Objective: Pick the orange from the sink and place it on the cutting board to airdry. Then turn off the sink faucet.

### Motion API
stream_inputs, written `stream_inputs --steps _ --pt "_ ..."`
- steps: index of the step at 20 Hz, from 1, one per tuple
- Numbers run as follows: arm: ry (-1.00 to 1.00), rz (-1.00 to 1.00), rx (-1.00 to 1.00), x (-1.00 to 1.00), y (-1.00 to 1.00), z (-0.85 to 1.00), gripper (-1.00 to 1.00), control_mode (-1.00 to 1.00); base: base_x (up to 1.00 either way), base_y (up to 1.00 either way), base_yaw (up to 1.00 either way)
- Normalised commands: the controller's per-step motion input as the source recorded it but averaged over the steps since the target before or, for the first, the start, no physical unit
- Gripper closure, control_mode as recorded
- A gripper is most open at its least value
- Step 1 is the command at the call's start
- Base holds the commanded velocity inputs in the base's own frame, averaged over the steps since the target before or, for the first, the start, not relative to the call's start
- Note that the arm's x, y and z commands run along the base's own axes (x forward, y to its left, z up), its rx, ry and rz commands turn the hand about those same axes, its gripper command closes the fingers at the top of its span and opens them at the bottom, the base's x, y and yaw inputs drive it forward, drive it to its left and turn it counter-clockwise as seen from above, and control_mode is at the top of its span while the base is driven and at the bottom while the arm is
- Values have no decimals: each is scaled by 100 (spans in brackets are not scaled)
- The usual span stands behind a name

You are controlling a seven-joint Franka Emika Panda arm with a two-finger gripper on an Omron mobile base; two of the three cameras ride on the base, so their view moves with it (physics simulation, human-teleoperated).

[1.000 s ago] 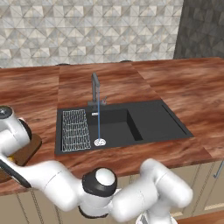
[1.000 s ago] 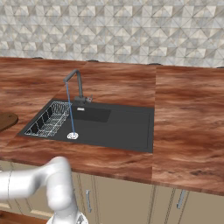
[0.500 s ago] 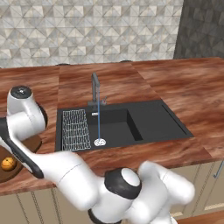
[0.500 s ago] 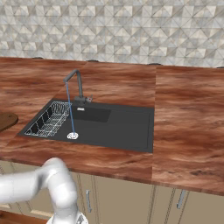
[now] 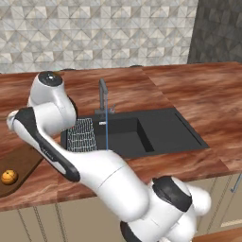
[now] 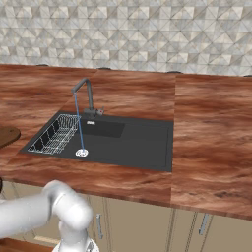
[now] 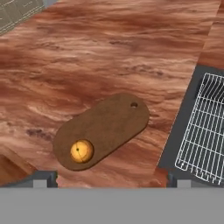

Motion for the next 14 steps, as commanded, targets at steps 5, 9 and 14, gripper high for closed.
stream_inputs --steps 5,9,14 --pt "-22 1 -7 -55 -80 26 -100 -100 0 0 0" --pt "-15 1 -2 -56 -98 25 -100 -100 0 0 0" --pt "-9 1 0 -60 -98 31 -100 -100 0 0 0"
